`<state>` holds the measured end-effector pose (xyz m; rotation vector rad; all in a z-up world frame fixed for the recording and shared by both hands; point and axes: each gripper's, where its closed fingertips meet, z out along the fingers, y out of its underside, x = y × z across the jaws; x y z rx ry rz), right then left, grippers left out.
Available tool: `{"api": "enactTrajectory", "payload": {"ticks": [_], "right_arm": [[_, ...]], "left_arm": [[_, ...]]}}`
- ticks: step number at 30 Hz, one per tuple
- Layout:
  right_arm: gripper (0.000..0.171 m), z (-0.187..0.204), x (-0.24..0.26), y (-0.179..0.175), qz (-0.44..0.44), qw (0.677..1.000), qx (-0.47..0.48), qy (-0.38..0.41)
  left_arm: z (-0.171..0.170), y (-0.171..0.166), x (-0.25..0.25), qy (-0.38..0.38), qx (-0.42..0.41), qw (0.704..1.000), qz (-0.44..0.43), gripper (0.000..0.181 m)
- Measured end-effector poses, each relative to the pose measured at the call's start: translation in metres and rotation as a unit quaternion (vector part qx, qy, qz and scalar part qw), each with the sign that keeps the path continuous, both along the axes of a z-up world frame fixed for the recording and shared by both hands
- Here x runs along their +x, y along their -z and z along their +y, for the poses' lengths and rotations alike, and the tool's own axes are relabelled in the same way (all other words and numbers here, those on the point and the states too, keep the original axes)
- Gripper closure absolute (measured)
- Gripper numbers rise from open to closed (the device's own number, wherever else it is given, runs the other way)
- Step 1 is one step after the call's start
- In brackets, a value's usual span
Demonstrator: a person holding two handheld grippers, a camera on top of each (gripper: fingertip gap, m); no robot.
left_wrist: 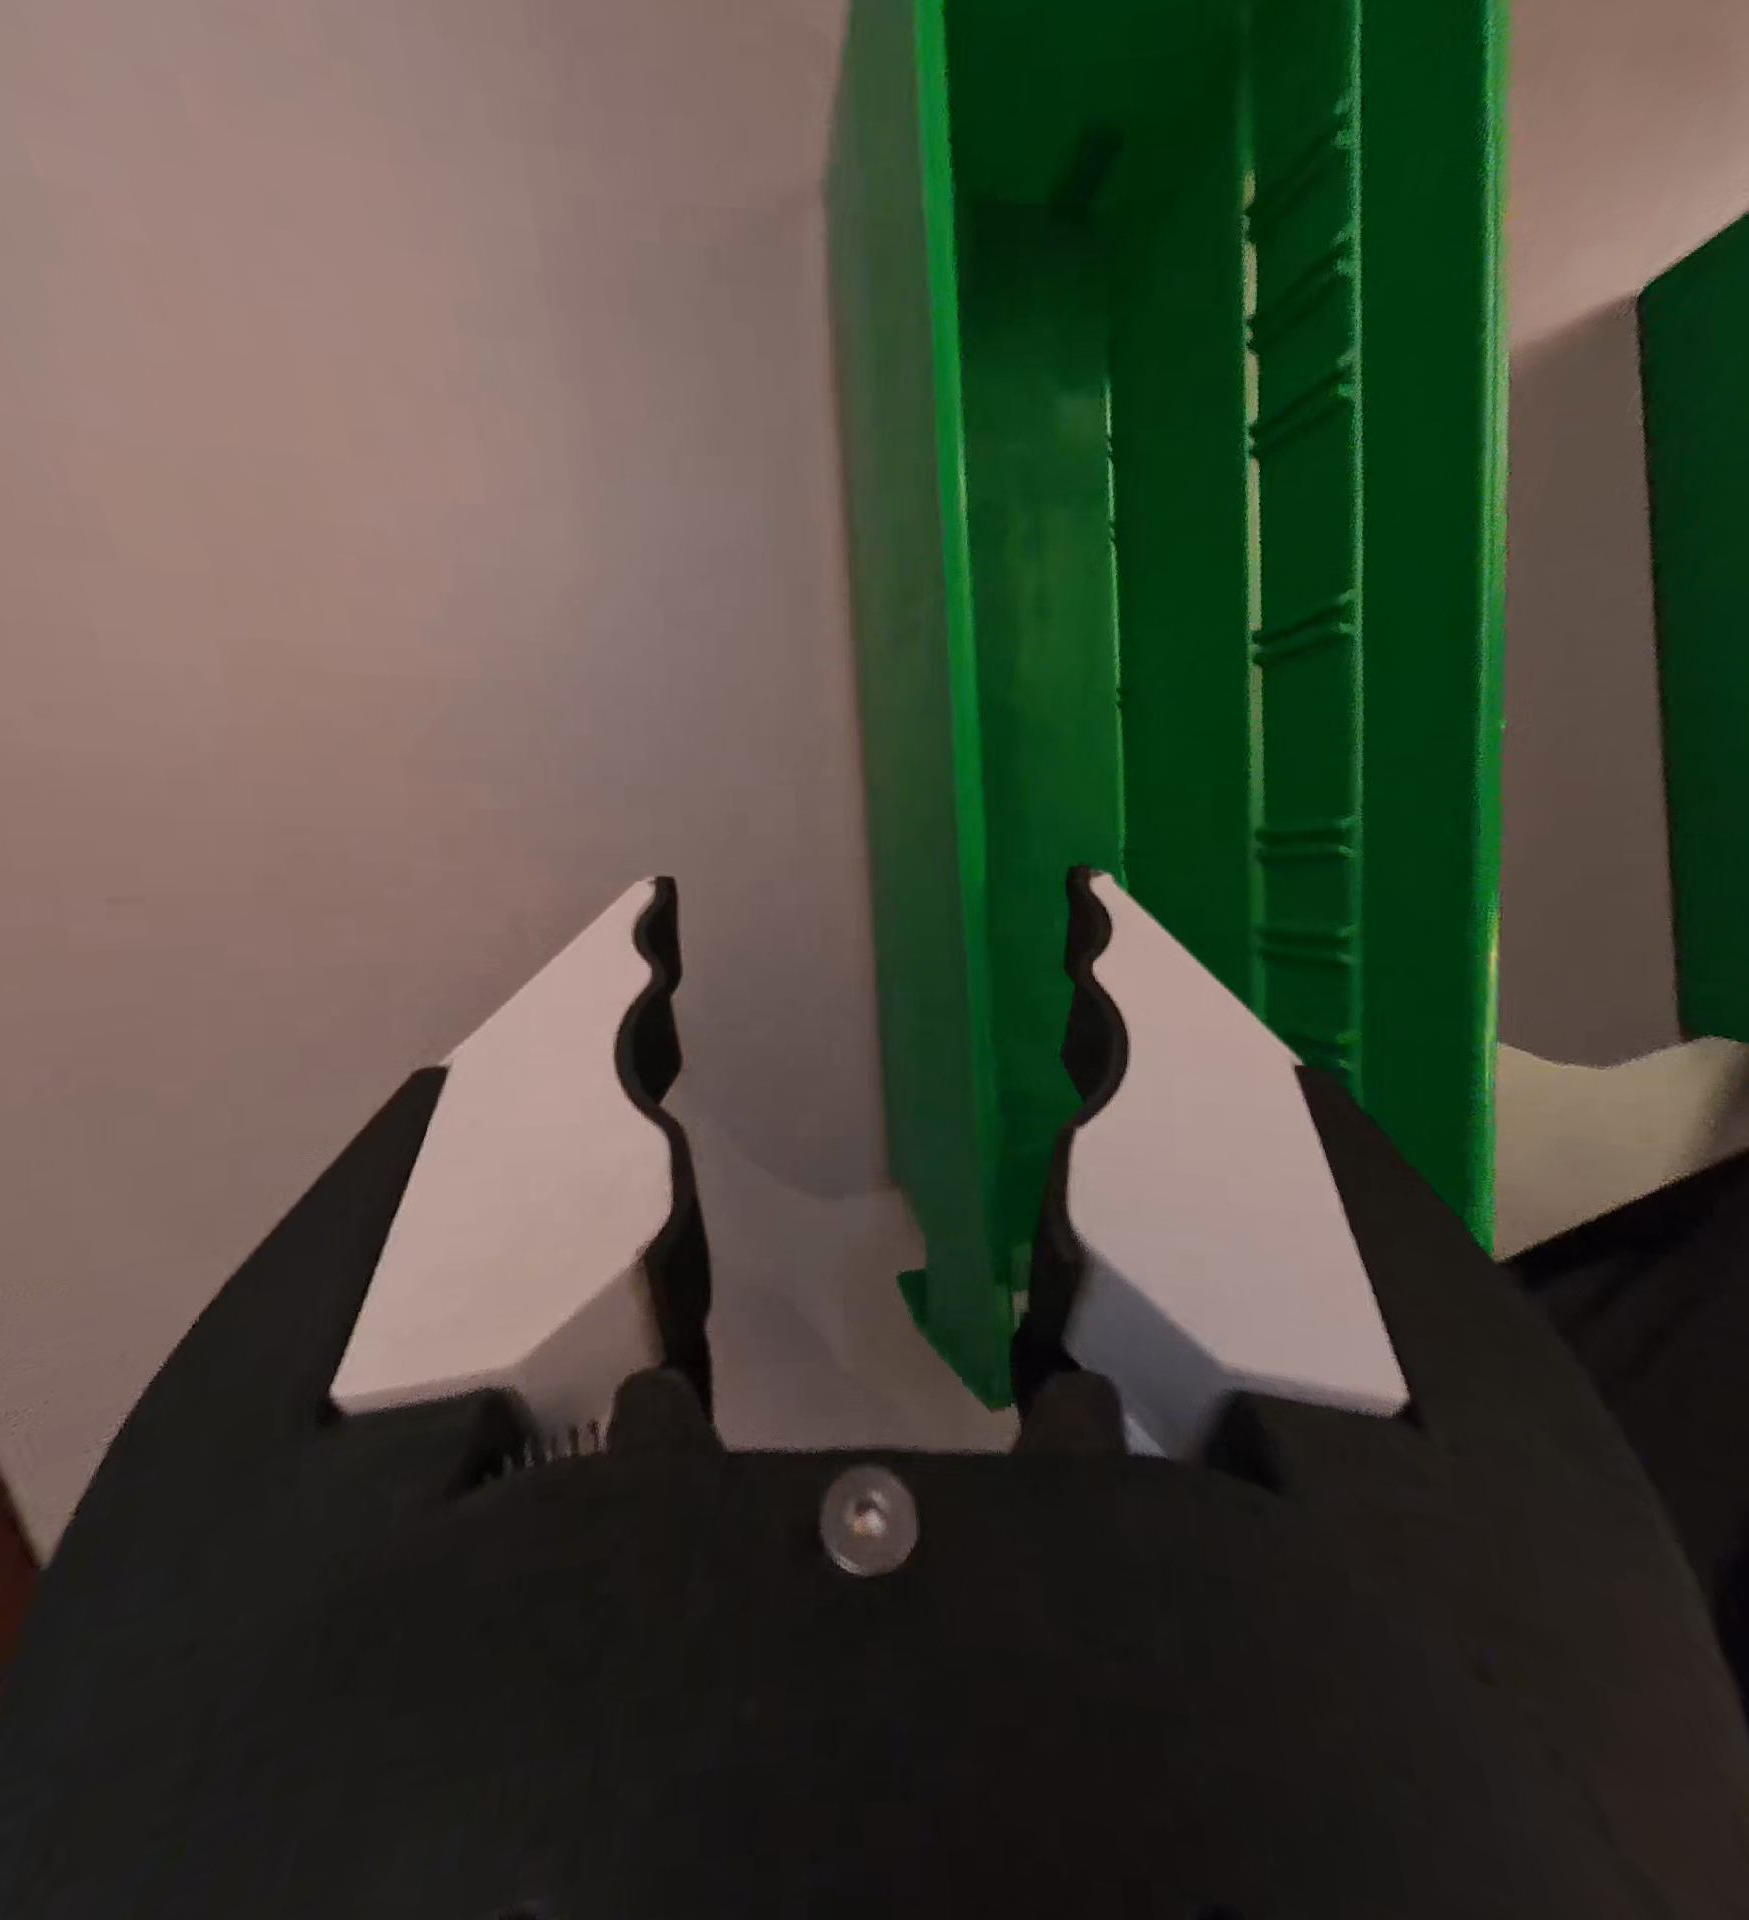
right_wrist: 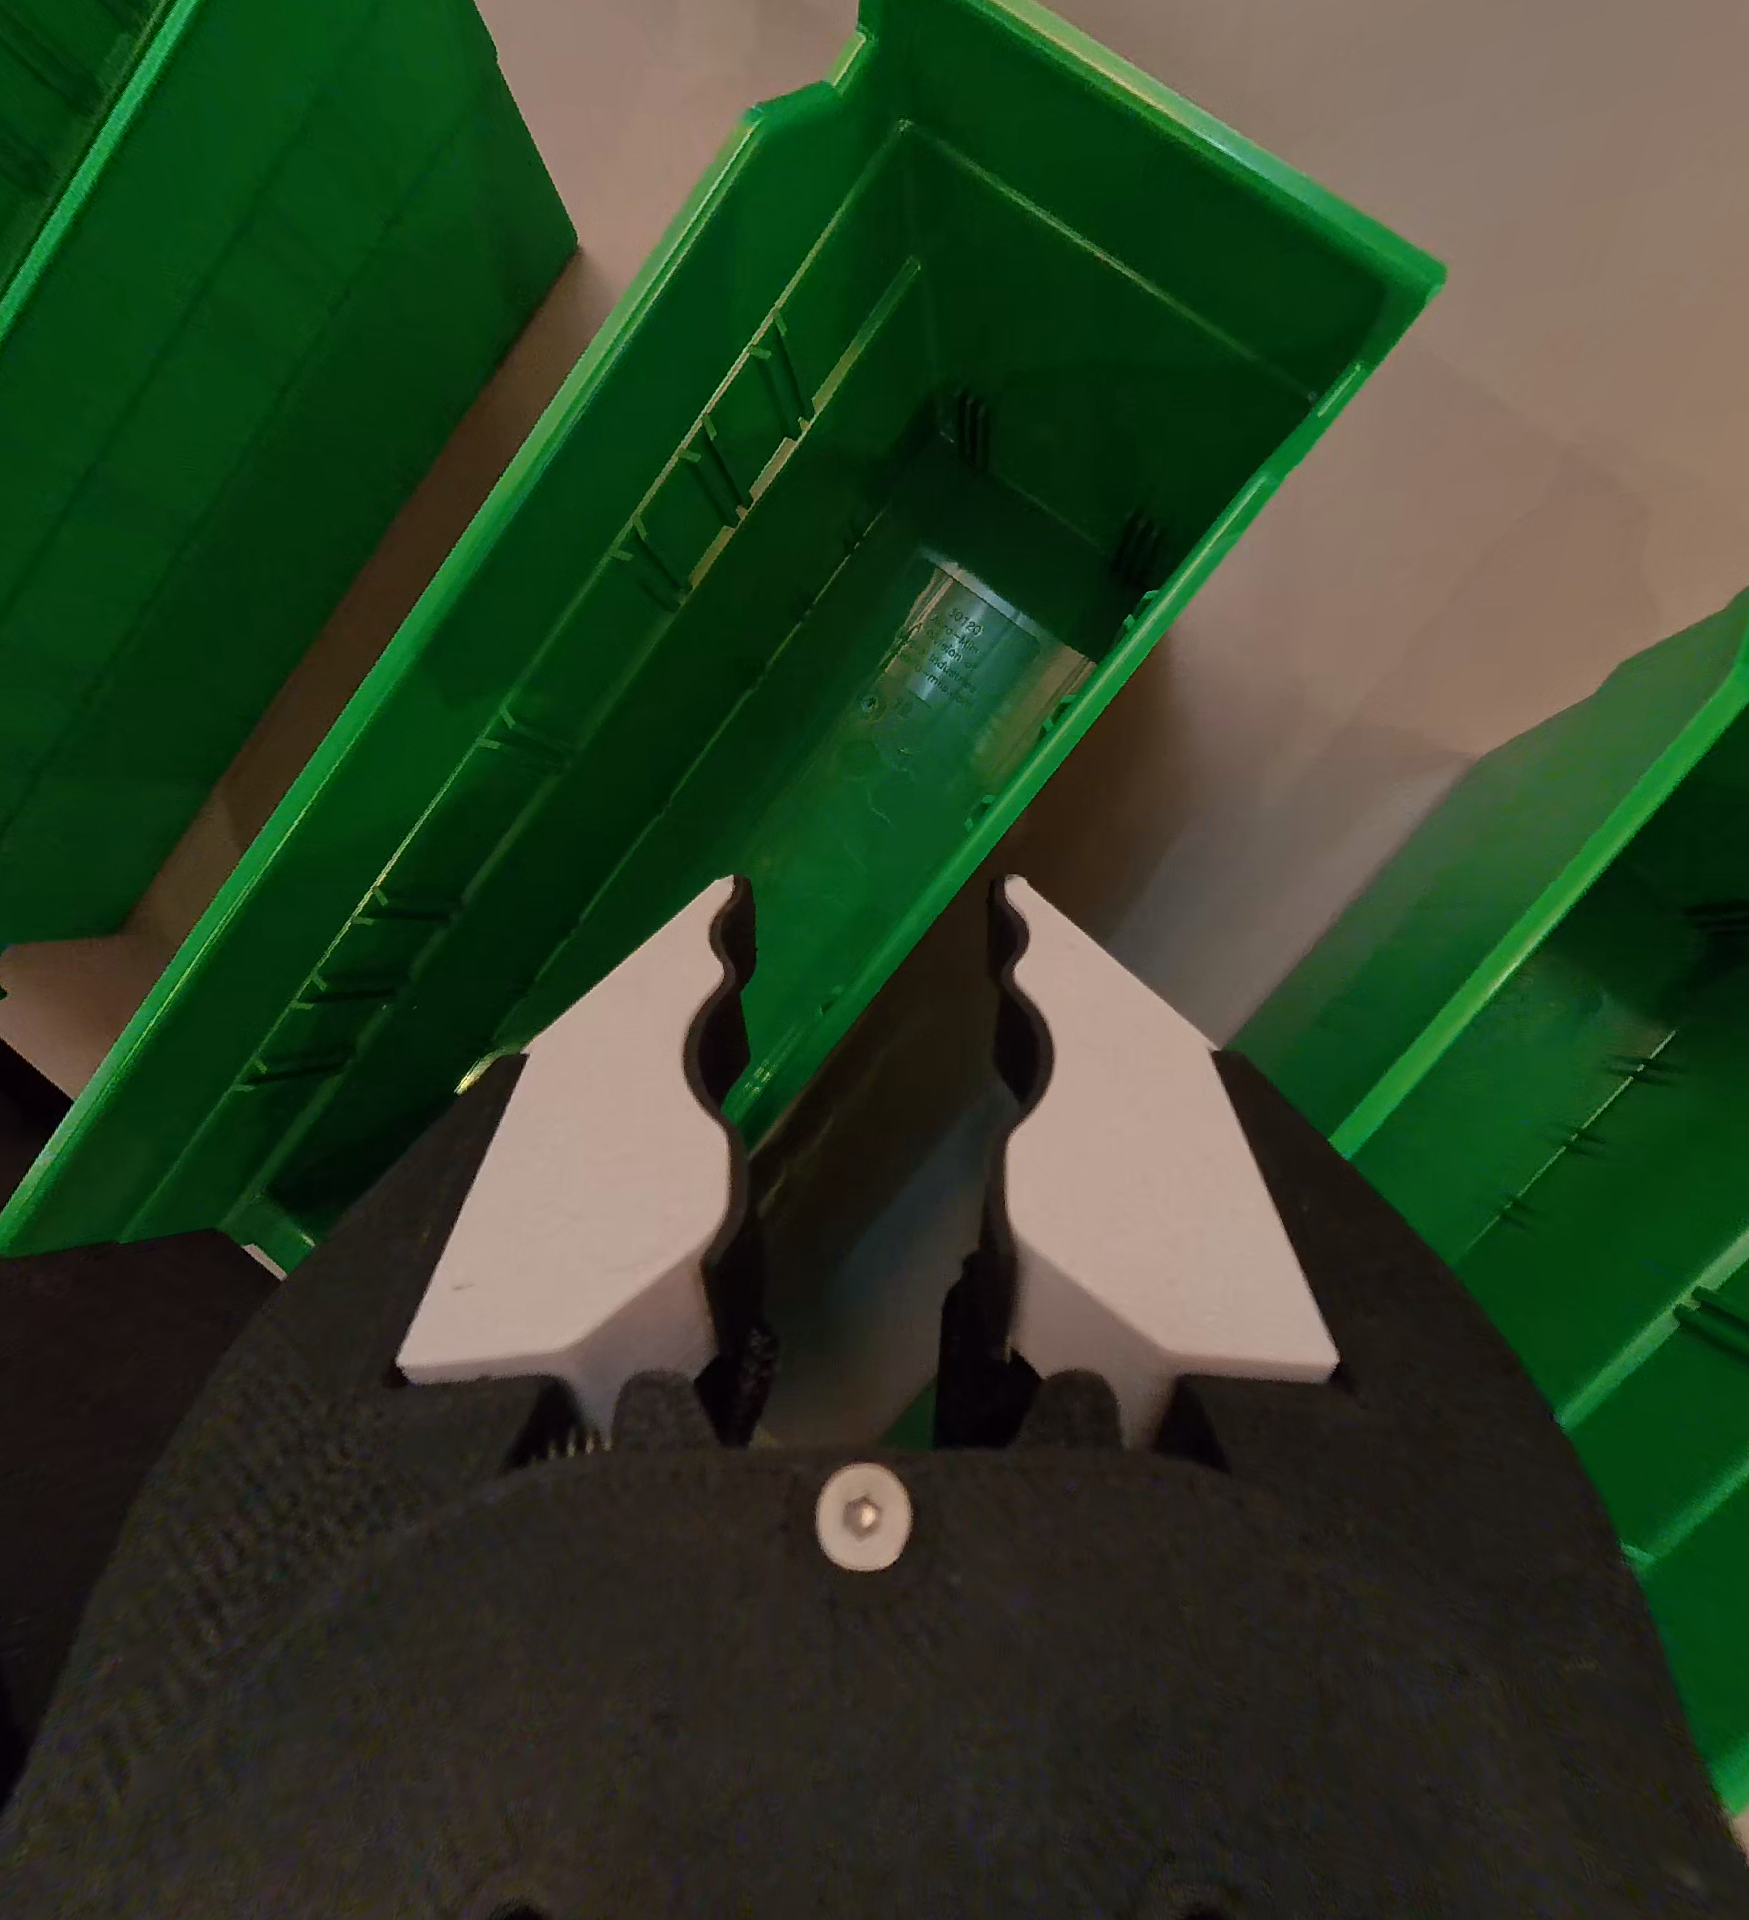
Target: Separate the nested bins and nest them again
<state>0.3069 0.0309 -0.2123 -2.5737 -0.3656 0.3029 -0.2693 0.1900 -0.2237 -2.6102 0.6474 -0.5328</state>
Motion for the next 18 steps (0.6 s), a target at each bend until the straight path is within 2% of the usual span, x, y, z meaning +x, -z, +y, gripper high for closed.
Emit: {"api": "enactTrajectory", "payload": {"ticks": [3, 8, 11, 18], "right_arm": [[0.127, 0.0, 0.0, 0.0, 0.001, 1.0, -0.001, 0.0], [0.127, 0.0, 0.0, 0.0, 0.005, 1.0, 0.0, 0.0], [0.127, 0.0, 0.0, 0.0, 0.006, 1.0, 0.0, 0.0], [0.127, 0.0, 0.0, 0.0, 0.006, 1.0, 0.0, 0.001]], "left_arm": [[-0.003, 0.01, 0.007, 0.01, -0.008, 1.0, 0.005, 0.117], [-0.006, 0.021, 0.013, 0.022, -0.017, 0.999, 0.019, 0.123], [-0.003, 0.019, 0.015, 0.021, -0.008, 1.0, 0.01, 0.143], [-0.004, 0.021, 0.018, 0.027, -0.002, 1.0, 0.009, 0.168]]}}
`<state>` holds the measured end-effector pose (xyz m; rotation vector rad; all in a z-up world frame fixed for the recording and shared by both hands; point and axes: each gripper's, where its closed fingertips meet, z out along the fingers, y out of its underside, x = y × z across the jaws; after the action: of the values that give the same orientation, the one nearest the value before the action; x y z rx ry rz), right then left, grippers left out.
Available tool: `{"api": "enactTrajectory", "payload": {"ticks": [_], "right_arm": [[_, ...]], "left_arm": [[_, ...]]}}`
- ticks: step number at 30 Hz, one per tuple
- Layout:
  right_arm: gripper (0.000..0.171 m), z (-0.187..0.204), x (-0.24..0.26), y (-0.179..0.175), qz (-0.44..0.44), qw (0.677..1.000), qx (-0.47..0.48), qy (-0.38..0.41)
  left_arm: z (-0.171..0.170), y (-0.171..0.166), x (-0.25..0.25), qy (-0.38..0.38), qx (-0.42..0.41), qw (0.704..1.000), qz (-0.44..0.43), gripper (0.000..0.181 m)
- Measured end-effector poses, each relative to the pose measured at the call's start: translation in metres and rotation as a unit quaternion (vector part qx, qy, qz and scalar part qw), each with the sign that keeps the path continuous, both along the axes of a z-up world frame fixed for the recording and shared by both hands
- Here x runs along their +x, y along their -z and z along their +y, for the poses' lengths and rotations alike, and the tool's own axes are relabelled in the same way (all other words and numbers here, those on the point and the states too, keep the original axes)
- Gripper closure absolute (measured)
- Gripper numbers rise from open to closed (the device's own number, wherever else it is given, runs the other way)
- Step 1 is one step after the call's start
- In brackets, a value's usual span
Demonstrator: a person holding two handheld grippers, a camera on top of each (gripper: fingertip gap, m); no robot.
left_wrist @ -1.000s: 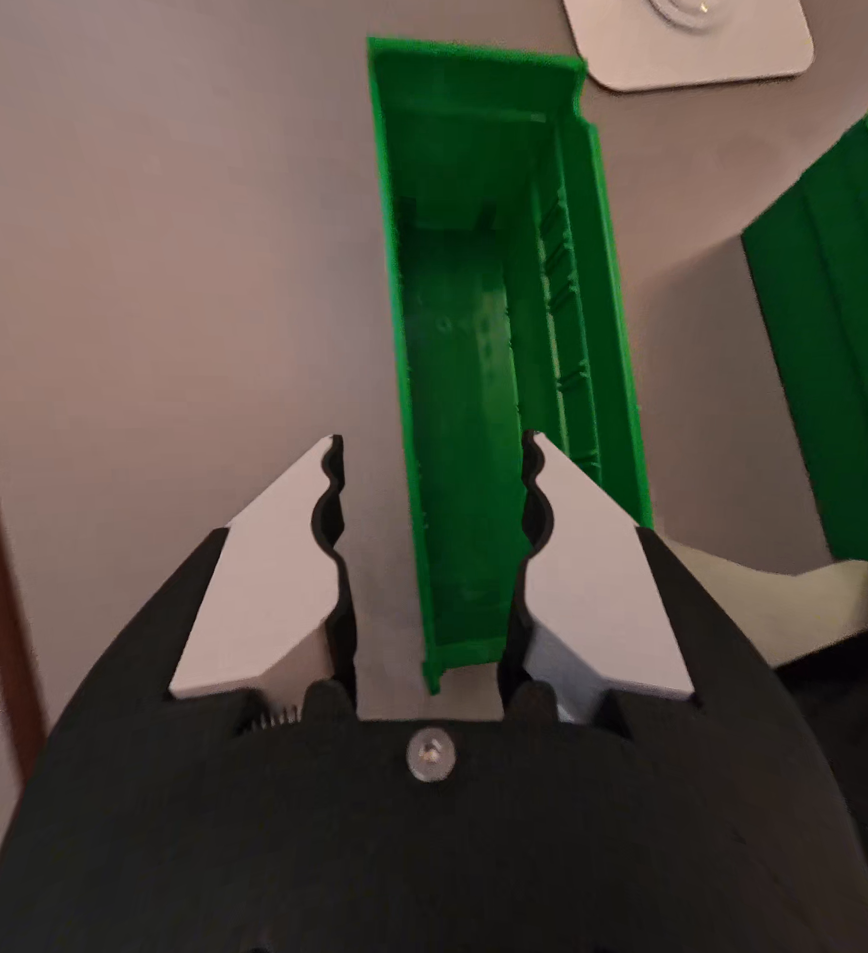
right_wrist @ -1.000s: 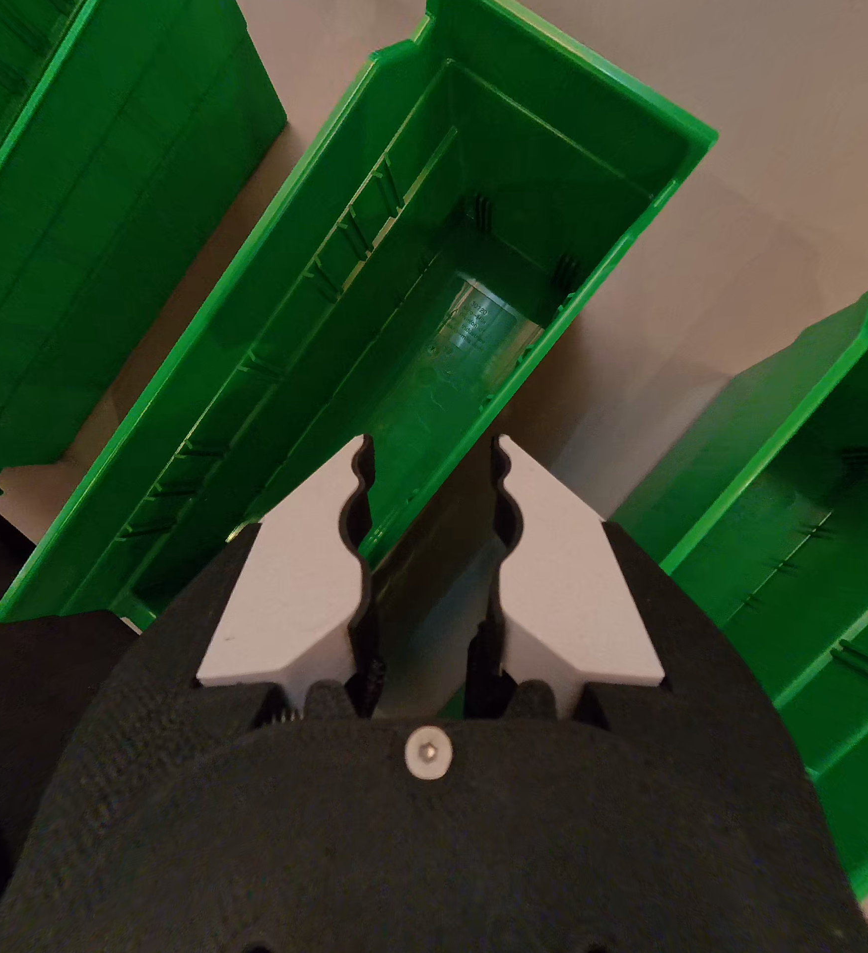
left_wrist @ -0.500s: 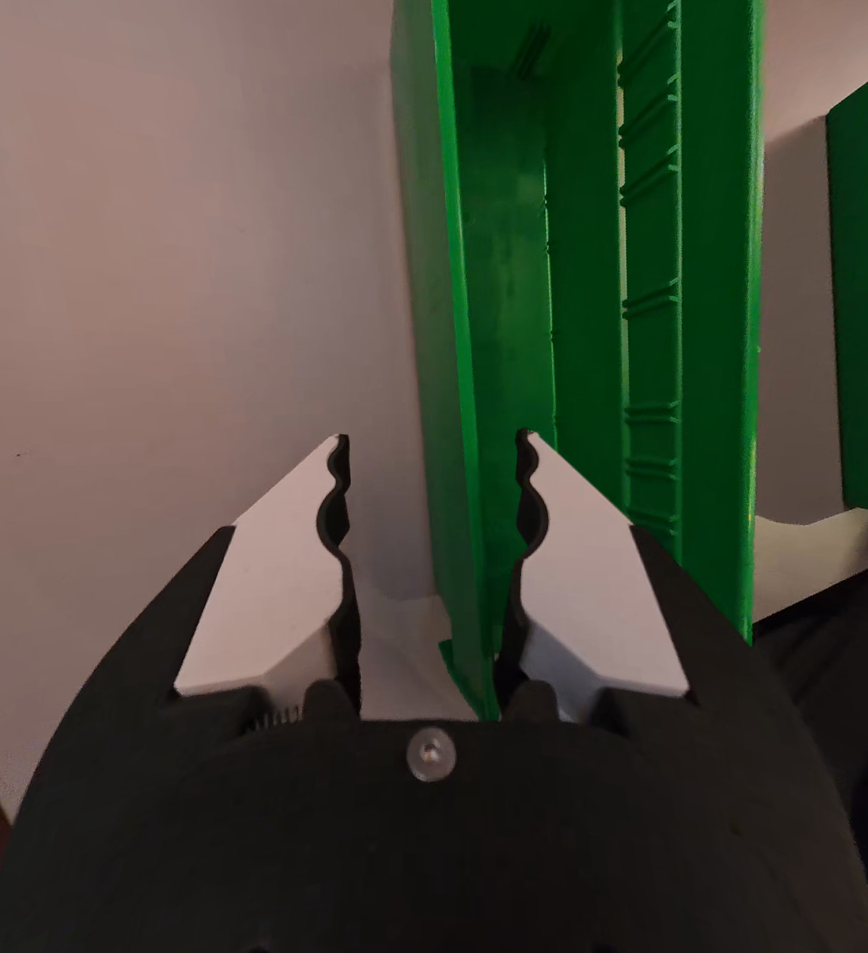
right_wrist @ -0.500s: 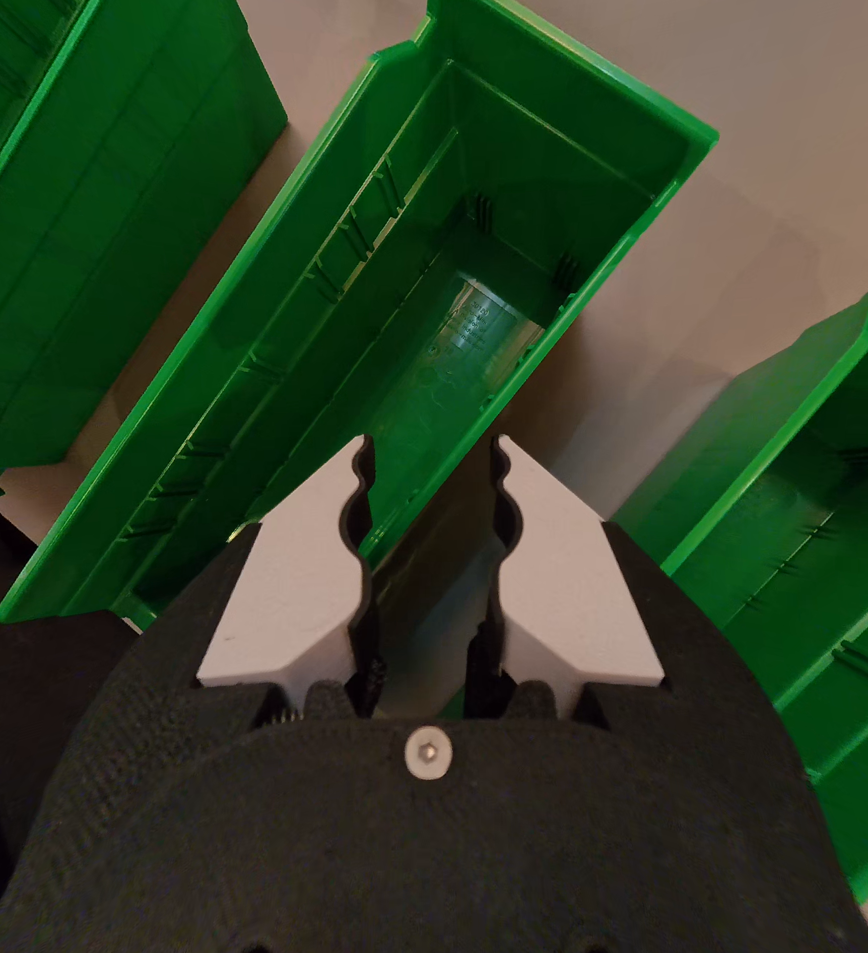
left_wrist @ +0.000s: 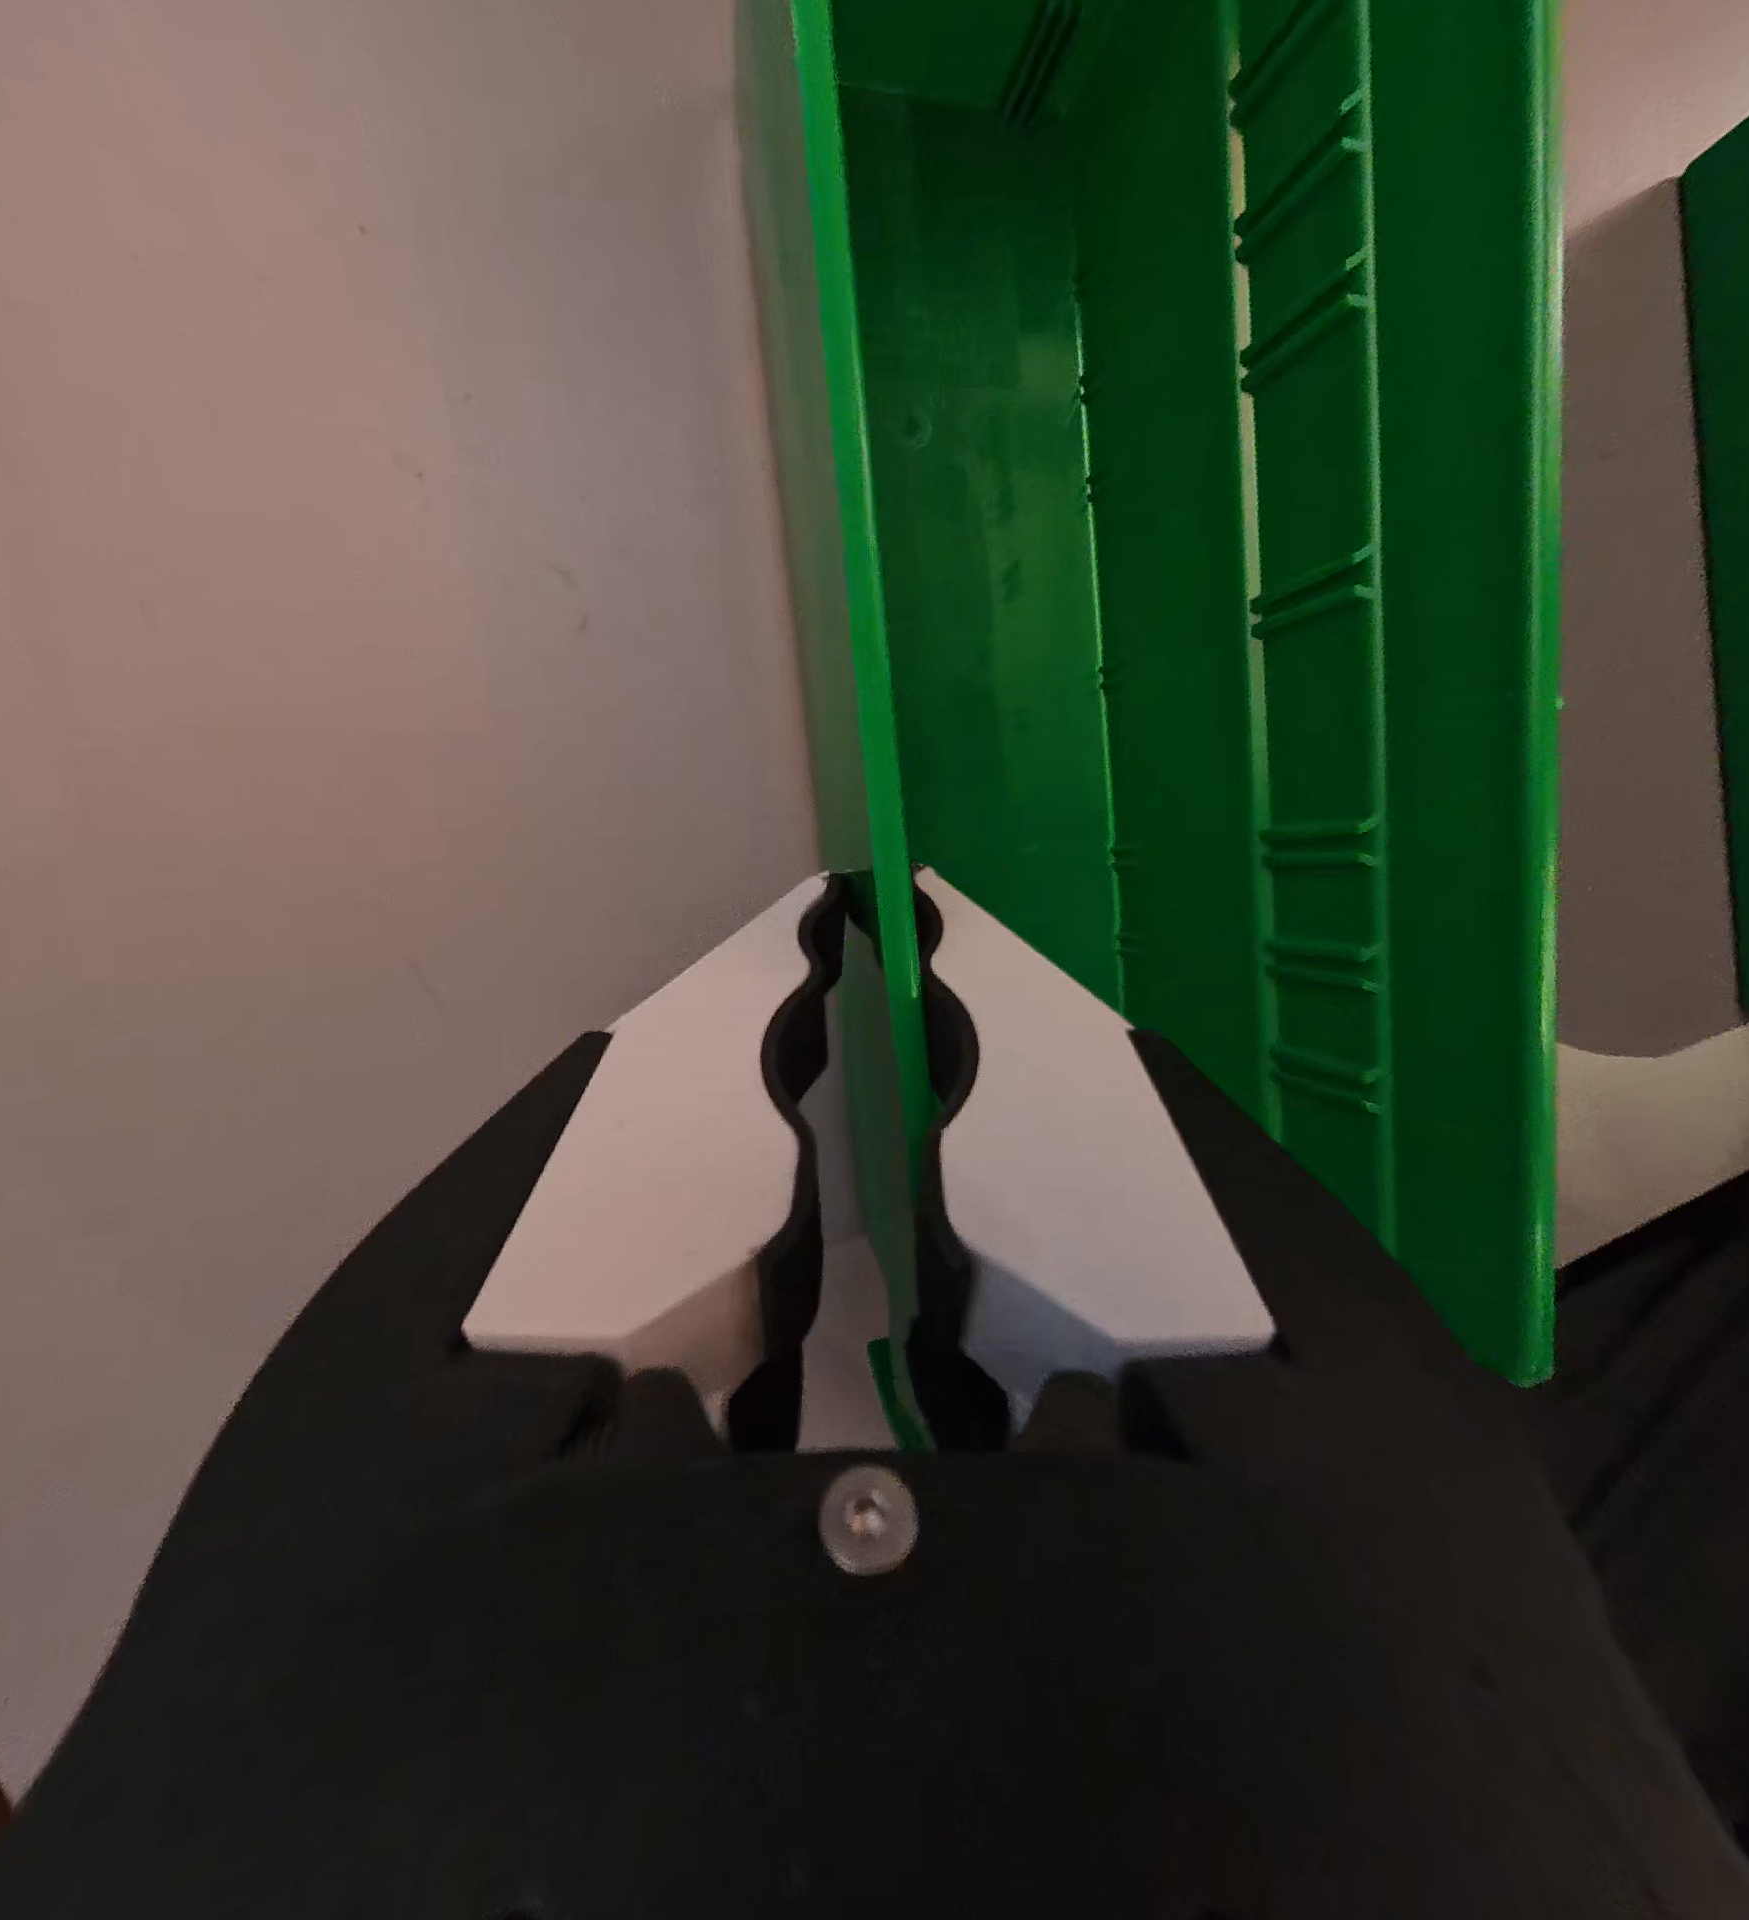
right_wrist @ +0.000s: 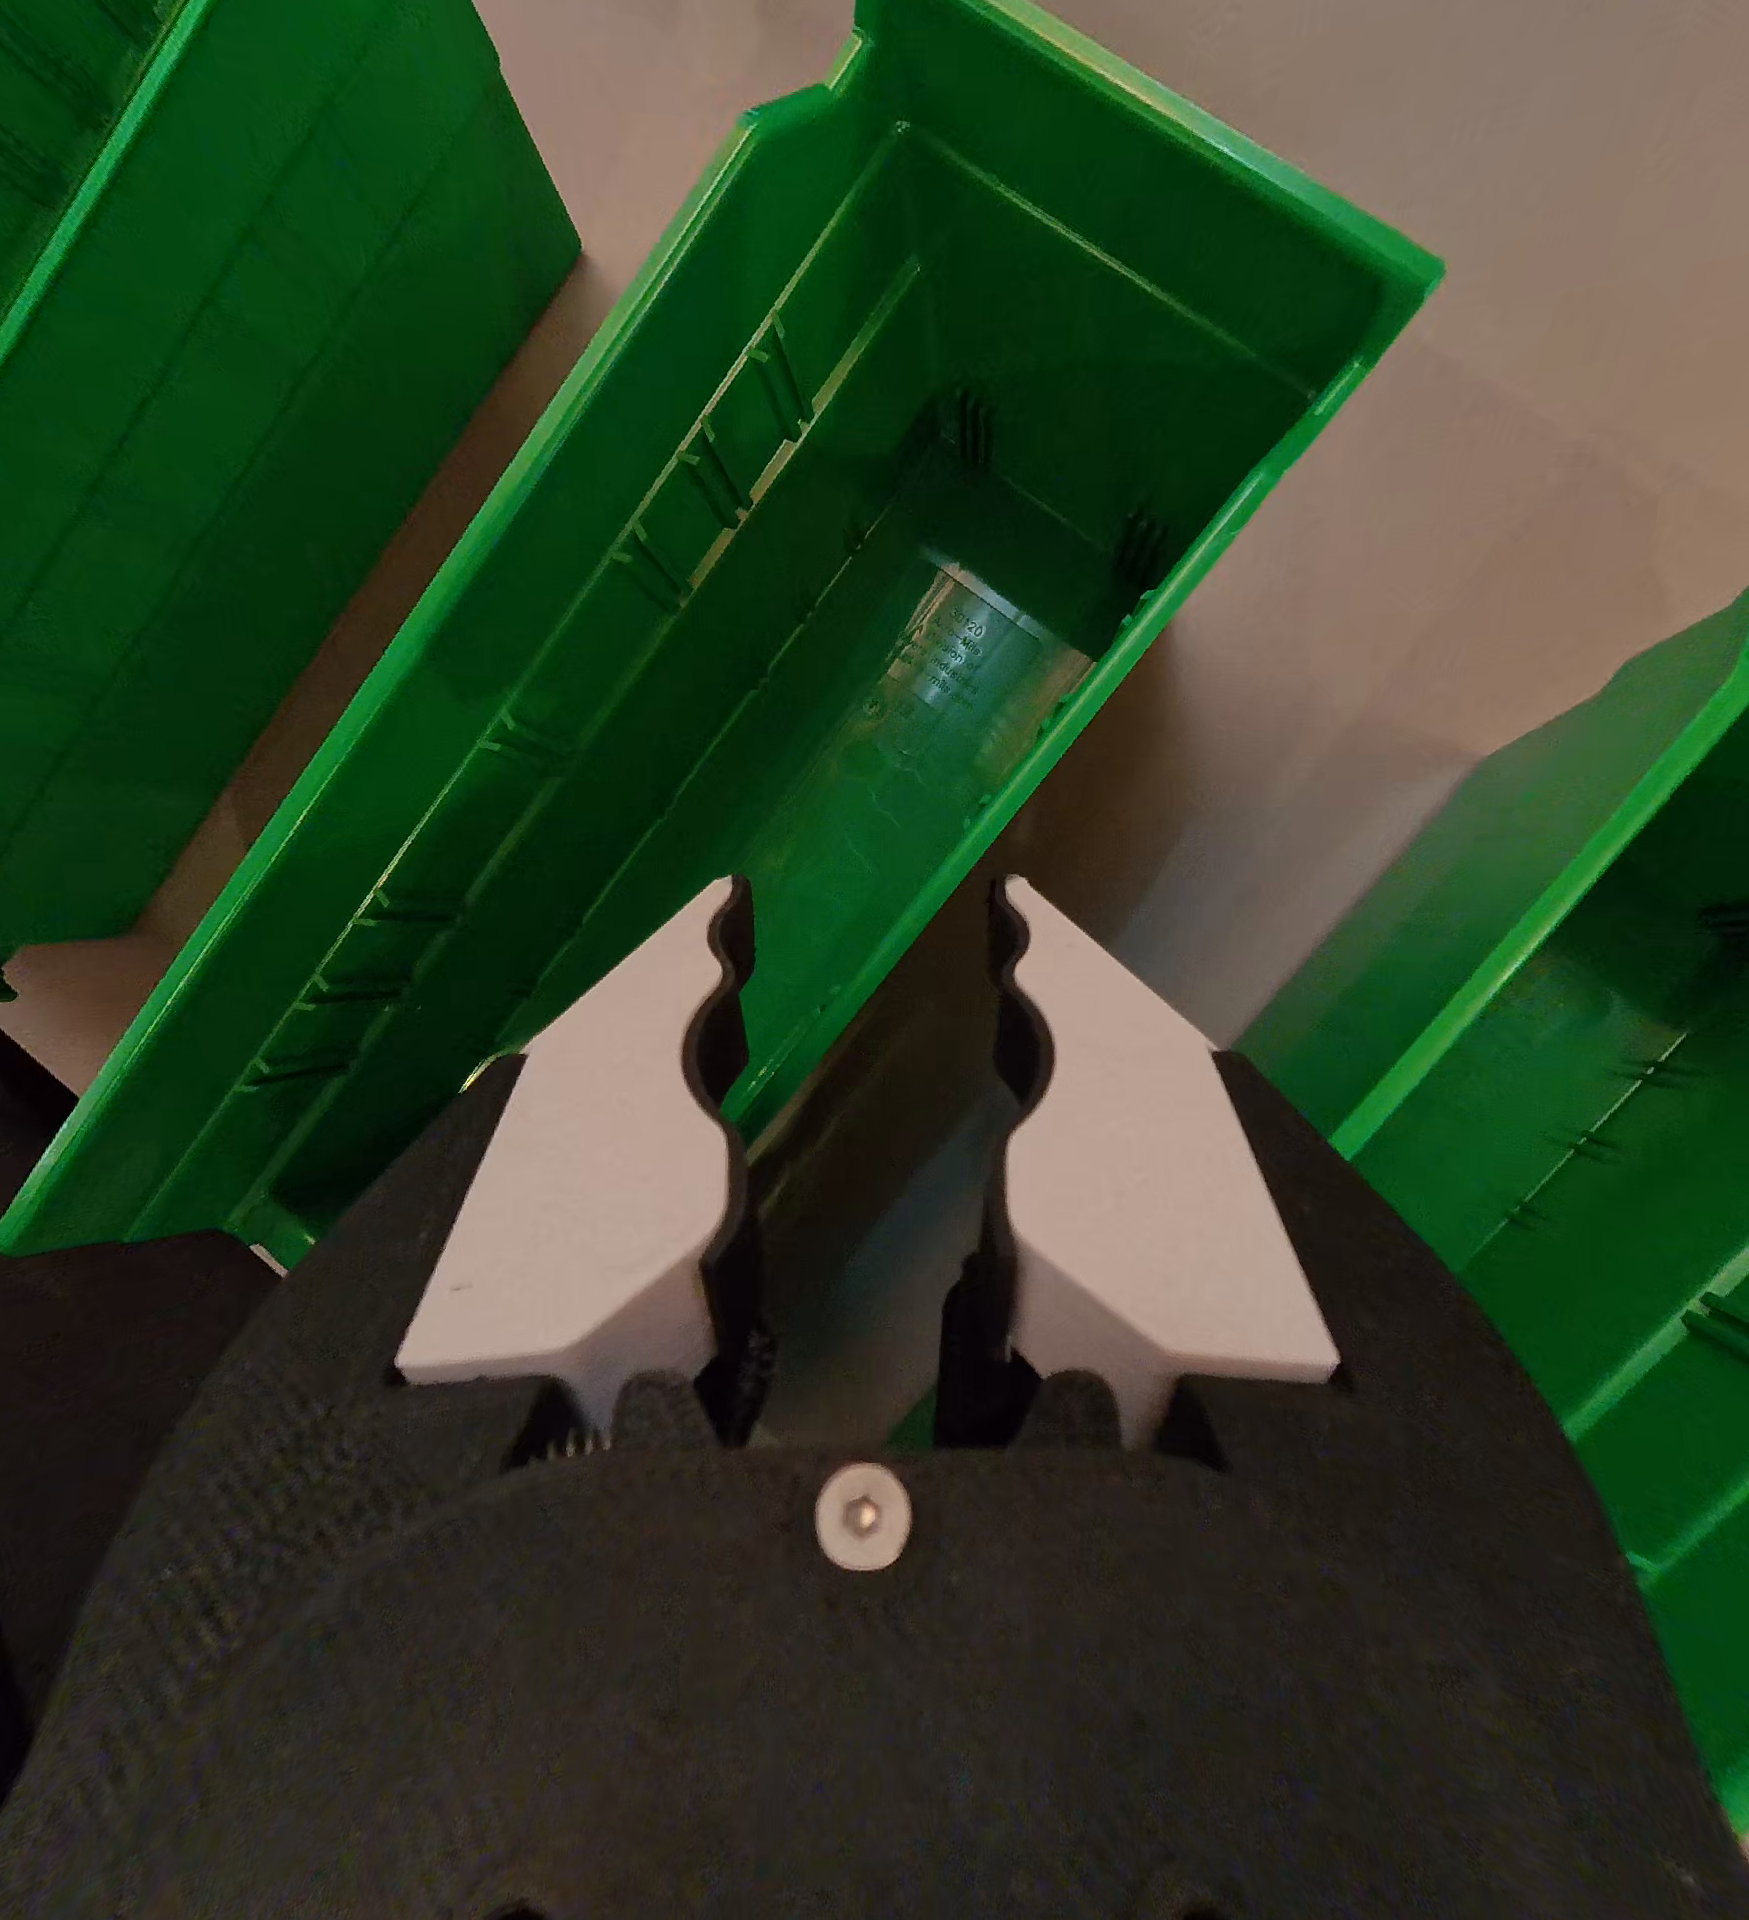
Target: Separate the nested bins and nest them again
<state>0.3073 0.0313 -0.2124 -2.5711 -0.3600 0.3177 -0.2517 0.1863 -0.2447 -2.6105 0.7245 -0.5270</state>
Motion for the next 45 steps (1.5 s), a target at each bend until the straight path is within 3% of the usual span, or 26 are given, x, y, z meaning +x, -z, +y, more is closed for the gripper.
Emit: {"api": "enactTrajectory", "payload": {"ticks": [2, 10, 20, 29, 33, 35, 39, 43, 45], "right_arm": [[0.127, 0.0, 0.0, 0.0, 0.0, 1.0, 0.0, 0.0], [0.128, 0.001, -0.002, 0.0, -0.003, 1.0, 0.0, -0.002], [0.128, 0.001, -0.002, 0.0, -0.003, 1.0, 0.001, -0.004], [0.119, 0.001, 0.001, -0.004, -0.007, 1.0, 0.005, 0.01], [0.095, 0.003, 0.0, -0.021, 0.012, 0.999, 0.021, 0.038], [0.069, 0.003, -0.009, -0.032, 0.038, 0.998, 0.024, 0.045], [0.037, 0.001, -0.037, -0.036, 0.05, 0.998, -0.003, 0.046], [0.016, -0.003, -0.056, -0.015, -0.014, 0.997, -0.059, 0.042], [0.016, -0.003, -0.053, -0.005, -0.054, 0.994, -0.08, 0.052]], "left_arm": [[-0.001, 0.001, 0.001, 0.003, 0.005, 1.0, 0.015, 0.175], [-0.007, 0.0, 0.037, -0.028, -0.008, 1.0, -0.006, 0.173], [-0.044, -0.001, 0.081, -0.067, -0.011, 0.997, -0.037, 0.17], [-0.071, -0.017, 0.117, -0.061, -0.015, 0.99, -0.13, 0.147], [-0.068, -0.042, 0.118, -0.054, 0.022, 0.986, -0.159, 0.127], [-0.068, -0.049, 0.116, -0.051, 0.045, 0.985, -0.158, 0.126], [-0.067, -0.054, 0.11, -0.045, 0.078, 0.985, -0.144, 0.125], [-0.064, -0.055, 0.104, -0.053, 0.079, 0.982, -0.16, 0.126], [-0.064, -0.052, 0.102, -0.056, 0.075, 0.981, -0.168, 0.127]]}}
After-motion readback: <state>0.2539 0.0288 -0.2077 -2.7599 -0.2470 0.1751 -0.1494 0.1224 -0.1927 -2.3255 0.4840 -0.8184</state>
